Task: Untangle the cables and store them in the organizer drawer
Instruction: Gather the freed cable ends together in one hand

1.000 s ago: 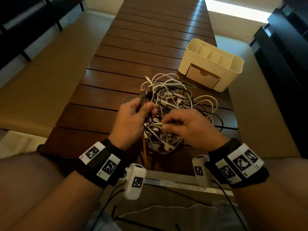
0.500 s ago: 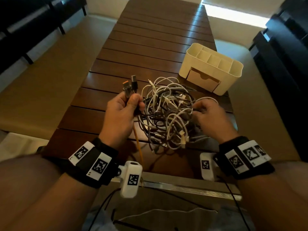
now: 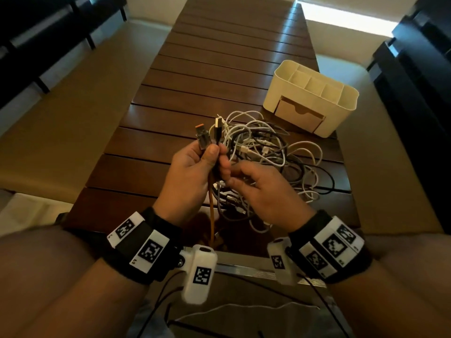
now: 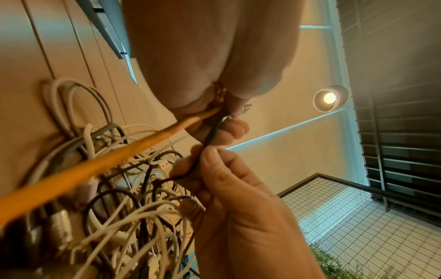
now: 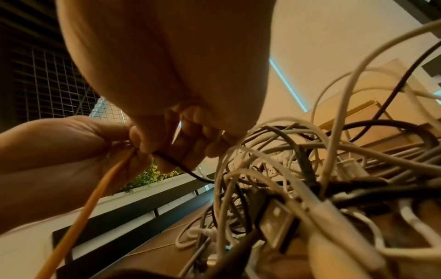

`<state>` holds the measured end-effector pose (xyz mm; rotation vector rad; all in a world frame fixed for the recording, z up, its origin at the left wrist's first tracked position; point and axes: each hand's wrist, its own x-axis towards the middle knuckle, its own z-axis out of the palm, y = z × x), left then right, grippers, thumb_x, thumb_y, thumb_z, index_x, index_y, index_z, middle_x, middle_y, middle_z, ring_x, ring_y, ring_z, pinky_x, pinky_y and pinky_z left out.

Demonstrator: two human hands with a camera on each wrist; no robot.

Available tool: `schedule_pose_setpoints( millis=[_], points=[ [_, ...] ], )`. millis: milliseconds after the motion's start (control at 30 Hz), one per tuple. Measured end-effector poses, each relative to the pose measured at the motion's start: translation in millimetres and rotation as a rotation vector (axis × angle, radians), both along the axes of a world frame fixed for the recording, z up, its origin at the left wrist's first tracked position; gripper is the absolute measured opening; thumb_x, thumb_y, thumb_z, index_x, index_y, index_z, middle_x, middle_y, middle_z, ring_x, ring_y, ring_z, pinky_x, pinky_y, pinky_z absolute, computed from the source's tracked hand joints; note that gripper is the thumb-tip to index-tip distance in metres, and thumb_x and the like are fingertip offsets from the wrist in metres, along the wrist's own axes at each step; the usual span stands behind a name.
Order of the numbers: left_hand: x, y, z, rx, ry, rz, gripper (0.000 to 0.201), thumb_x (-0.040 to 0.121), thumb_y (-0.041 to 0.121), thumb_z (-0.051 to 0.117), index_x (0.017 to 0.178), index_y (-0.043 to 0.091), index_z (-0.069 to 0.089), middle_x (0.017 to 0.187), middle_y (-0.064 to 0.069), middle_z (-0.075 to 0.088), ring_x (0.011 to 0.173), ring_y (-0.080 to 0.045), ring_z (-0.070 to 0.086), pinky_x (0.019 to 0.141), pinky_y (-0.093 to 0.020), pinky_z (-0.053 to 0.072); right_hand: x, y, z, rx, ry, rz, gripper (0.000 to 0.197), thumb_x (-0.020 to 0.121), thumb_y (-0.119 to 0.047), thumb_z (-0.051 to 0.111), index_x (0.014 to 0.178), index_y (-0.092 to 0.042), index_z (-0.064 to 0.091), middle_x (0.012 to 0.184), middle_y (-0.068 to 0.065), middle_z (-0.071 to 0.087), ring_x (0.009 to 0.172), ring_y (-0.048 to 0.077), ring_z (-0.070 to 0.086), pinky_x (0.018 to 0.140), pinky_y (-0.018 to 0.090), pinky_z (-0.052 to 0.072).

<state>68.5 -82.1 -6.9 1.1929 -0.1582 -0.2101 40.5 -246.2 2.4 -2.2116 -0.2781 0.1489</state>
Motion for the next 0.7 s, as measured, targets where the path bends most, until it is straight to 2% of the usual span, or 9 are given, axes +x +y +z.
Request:
schedule_pose_setpoints(
  millis=[133, 233, 300, 367, 433, 533, 567, 633, 700],
  points=[
    [0.7, 0.6, 0.1, 0.038, 0.001, -0.026, 0.021, 0.104, 0.019, 0.045, 0.107, 0.012, 0.064, 0.067, 0.002, 0.052, 0.060, -0.012, 0.049, 0.061, -0.026, 0.046, 0.5, -3.8, 2.2, 0.047, -0.046, -0.044, 0.011, 0.096, -0.020, 0.062, 0.105, -0.022, 0.068, 0.098, -0.010, 0.066, 0.092, 0.003, 0.061, 0.079, 0.020, 0.051],
    [-5.4, -4.0, 2.7, 0.149, 0.016, -0.067, 0.024, 0.106, 0.015, 0.040, 0.100, 0.012, 0.063, 0.065, 0.004, 0.050, 0.058, -0.009, 0.045, 0.058, -0.021, 0.042, 2.1, -6.1, 13.9, 0.252, -0.069, -0.213, 0.015, 0.097, -0.022, 0.060, 0.112, -0.023, 0.064, 0.103, -0.004, 0.066, 0.094, 0.009, 0.065, 0.082, 0.029, 0.058],
    [-10.8, -9.2, 2.1, 0.213, 0.031, -0.112, 0.023, 0.106, 0.014, 0.041, 0.099, 0.010, 0.062, 0.065, 0.004, 0.049, 0.058, -0.007, 0.044, 0.056, -0.019, 0.040, 4.3, -5.8, 21.7, 0.361, -0.091, -0.256, 0.018, 0.097, -0.020, 0.061, 0.114, -0.021, 0.063, 0.101, -0.004, 0.068, 0.090, 0.008, 0.068, 0.081, 0.031, 0.059],
    [-15.0, -14.2, 0.6, 0.285, 0.008, -0.159, 0.025, 0.106, 0.016, 0.041, 0.103, 0.000, 0.060, 0.069, -0.003, 0.047, 0.060, -0.011, 0.042, 0.057, -0.023, 0.038, 6.1, -5.1, 24.7, 0.378, -0.123, -0.247, 0.016, 0.096, -0.019, 0.063, 0.111, -0.020, 0.067, 0.098, -0.003, 0.069, 0.088, 0.012, 0.069, 0.079, 0.033, 0.059],
    [-17.4, -16.2, -1.8, 0.321, -0.011, -0.201, 0.032, 0.106, 0.022, 0.042, 0.107, -0.007, 0.054, 0.076, -0.009, 0.044, 0.065, -0.021, 0.039, 0.061, -0.032, 0.035, 6.1, -5.2, 24.3, 0.366, -0.130, -0.237, 0.012, 0.095, -0.016, 0.065, 0.105, -0.021, 0.069, 0.097, -0.003, 0.071, 0.091, 0.013, 0.069, 0.079, 0.034, 0.060],
    [-19.1, -15.0, -1.3, 0.325, 0.000, -0.217, 0.041, 0.099, 0.037, 0.045, 0.111, 0.000, 0.057, 0.085, -0.010, 0.050, 0.075, -0.021, 0.043, 0.071, -0.040, 0.037, 6.5, -8.1, 23.0, 0.350, -0.107, -0.230, 0.013, 0.095, -0.016, 0.065, 0.105, -0.023, 0.070, 0.099, -0.003, 0.072, 0.094, 0.013, 0.069, 0.080, 0.032, 0.059],
    [-19.5, -14.5, -1.0, 0.349, -0.019, -0.217, 0.039, 0.099, 0.039, 0.045, 0.117, 0.008, 0.061, 0.089, -0.009, 0.054, 0.078, -0.019, 0.047, 0.074, -0.039, 0.039, 6.8, -8.9, 23.1, 0.349, -0.095, -0.223, 0.015, 0.094, -0.017, 0.066, 0.107, -0.023, 0.070, 0.100, -0.003, 0.072, 0.094, 0.012, 0.069, 0.081, 0.032, 0.059],
    [-21.4, -14.7, 0.4, 0.401, -0.081, -0.230, 0.035, 0.102, 0.037, 0.041, 0.128, 0.025, 0.061, 0.105, 0.007, 0.067, 0.093, -0.005, 0.060, 0.086, -0.030, 0.045, 7.2, -9.5, 23.5, 0.332, -0.059, -0.216, 0.020, 0.093, -0.019, 0.068, 0.113, -0.020, 0.070, 0.102, -0.003, 0.072, 0.096, 0.010, 0.070, 0.083, 0.031, 0.059],
    [-23.4, -15.8, 2.8, 0.425, -0.122, -0.254, 0.040, 0.102, 0.036, 0.039, 0.139, 0.028, 0.053, 0.127, 0.014, 0.064, 0.118, 0.004, 0.057, 0.101, -0.025, 0.045, 8.0, -9.9, 23.9, 0.300, -0.018, -0.221, 0.026, 0.091, -0.021, 0.070, 0.117, -0.018, 0.070, 0.101, -0.004, 0.072, 0.093, 0.007, 0.070, 0.081, 0.026, 0.058]
  ],
)
